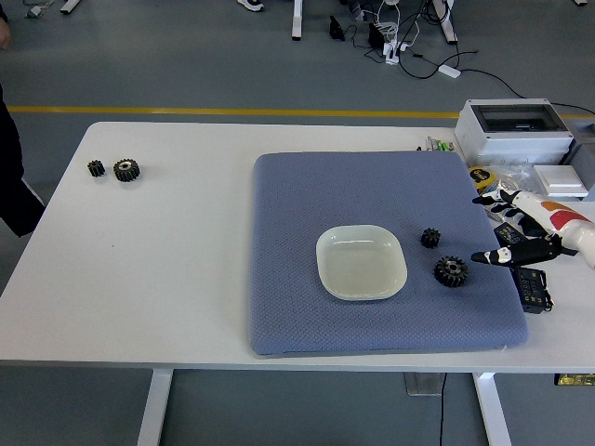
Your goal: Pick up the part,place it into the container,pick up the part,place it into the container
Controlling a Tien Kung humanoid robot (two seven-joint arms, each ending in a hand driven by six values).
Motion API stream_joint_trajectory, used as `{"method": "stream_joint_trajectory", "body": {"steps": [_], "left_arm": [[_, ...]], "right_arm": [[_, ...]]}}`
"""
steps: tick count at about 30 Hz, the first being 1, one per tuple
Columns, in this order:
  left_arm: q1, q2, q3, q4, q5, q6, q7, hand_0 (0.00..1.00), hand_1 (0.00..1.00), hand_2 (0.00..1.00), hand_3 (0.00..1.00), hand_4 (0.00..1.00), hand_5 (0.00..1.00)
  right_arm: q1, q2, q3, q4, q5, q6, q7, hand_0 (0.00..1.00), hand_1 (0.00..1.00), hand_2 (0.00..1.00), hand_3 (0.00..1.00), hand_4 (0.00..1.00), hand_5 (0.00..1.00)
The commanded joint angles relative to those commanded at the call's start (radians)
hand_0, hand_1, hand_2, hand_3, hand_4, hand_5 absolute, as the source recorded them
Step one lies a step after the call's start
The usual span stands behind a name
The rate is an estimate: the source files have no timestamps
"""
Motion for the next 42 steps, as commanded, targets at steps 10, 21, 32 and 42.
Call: {"method": "stream_joint_trajectory", "body": {"steps": [10,21,32,42], "left_arm": [[-0.003,0.000,0.004,0.000,-0.008,0.001,0.000,0.686,0.671,0.682,0.568,0.666,0.615],[-0.003,0.000,0.005,0.000,-0.012,0.002,0.001,0.686,0.672,0.684,0.567,0.668,0.616],[-0.005,0.000,0.012,0.000,-0.015,0.002,0.004,0.686,0.672,0.685,0.567,0.669,0.618],[-0.009,0.000,0.022,0.000,-0.023,0.003,0.004,0.684,0.672,0.685,0.567,0.669,0.618]], "right_arm": [[0.101,-0.014,-0.169,-0.033,-0.014,-0.017,0.002,0.703,0.717,0.777,0.813,0.998,0.309],[0.185,0.019,-0.316,-0.102,-0.046,-0.049,0.021,0.614,0.664,0.732,0.750,0.998,0.274],[0.226,0.042,-0.407,-0.166,-0.094,-0.086,0.042,0.584,0.653,0.719,0.689,0.998,0.254],[0.249,0.060,-0.451,-0.229,-0.133,-0.119,0.057,0.582,0.653,0.720,0.681,0.998,0.251]]}}
